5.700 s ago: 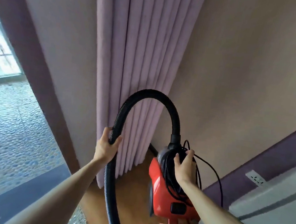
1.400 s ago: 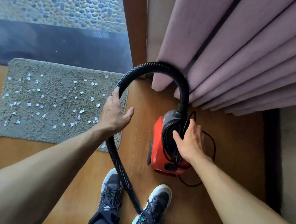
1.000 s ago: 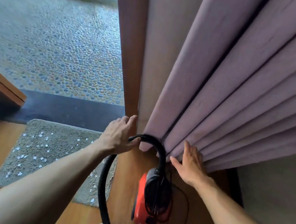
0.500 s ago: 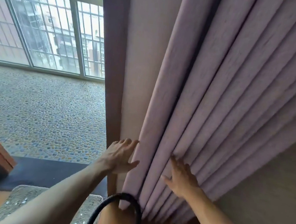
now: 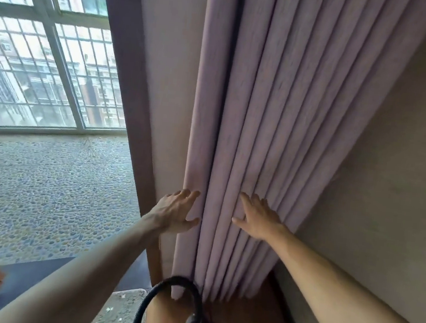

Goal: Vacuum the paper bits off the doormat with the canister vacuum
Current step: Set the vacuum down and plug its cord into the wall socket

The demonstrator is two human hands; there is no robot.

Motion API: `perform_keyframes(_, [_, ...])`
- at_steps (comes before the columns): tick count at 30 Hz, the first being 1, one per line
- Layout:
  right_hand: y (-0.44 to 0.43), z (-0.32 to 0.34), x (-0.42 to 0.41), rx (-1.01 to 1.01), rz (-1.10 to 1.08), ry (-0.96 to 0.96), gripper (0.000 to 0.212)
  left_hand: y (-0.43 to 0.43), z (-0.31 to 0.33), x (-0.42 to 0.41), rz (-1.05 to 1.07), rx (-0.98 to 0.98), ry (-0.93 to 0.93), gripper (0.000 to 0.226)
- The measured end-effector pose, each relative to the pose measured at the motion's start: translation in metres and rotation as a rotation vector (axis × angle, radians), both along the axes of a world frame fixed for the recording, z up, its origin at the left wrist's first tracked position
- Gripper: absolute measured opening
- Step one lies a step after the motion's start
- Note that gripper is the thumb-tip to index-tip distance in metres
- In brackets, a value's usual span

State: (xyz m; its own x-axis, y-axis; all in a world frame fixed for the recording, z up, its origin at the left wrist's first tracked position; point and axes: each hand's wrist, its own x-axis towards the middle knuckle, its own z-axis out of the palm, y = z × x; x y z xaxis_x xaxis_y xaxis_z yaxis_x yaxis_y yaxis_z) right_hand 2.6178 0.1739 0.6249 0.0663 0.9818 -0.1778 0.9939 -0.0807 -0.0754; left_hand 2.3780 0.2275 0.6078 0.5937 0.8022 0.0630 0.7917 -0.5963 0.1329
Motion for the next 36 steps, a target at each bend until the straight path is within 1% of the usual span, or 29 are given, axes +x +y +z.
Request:
perform_keyframes(5, [-0.020,0.007,-0.007,0.009,-0.107,-0.010,0.081,0.017,0.003,-0.004,-0.120,0.001,0.038,0.077])
perform_keyframes(11, [-0.042,0.001,-0.020,-0.003,-0.257,0.041,0.084,0.029,0.004,-0.011,-0.249,0.028,0.075,0.076])
perform_keyframes(15, [-0.060,-0.003,-0.028,-0.012,-0.363,0.044,0.083,0.035,0.001,-0.011,-0.308,-0.022,0.027,0.071])
perform_keyframes(22, [-0.102,-0.016,-0.027,-0.056,-0.514,0.048,0.081,0.024,-0.007,0.015,-0.453,-0.028,0.048,0.072])
perform_keyframes(28, [-0.143,-0.048,-0.017,-0.092,-0.636,0.096,0.080,0.006,-0.032,0.041,-0.543,-0.064,0.102,0.072])
perform_keyframes(32, [-0.169,-0.083,-0.014,-0.155,-0.698,0.138,0.080,-0.010,-0.059,0.057,-0.597,-0.102,0.152,0.072])
perform_keyframes(36, [-0.192,-0.119,-0.011,-0.199,-0.725,0.177,0.078,-0.026,-0.090,0.071,-0.617,-0.144,0.182,0.068])
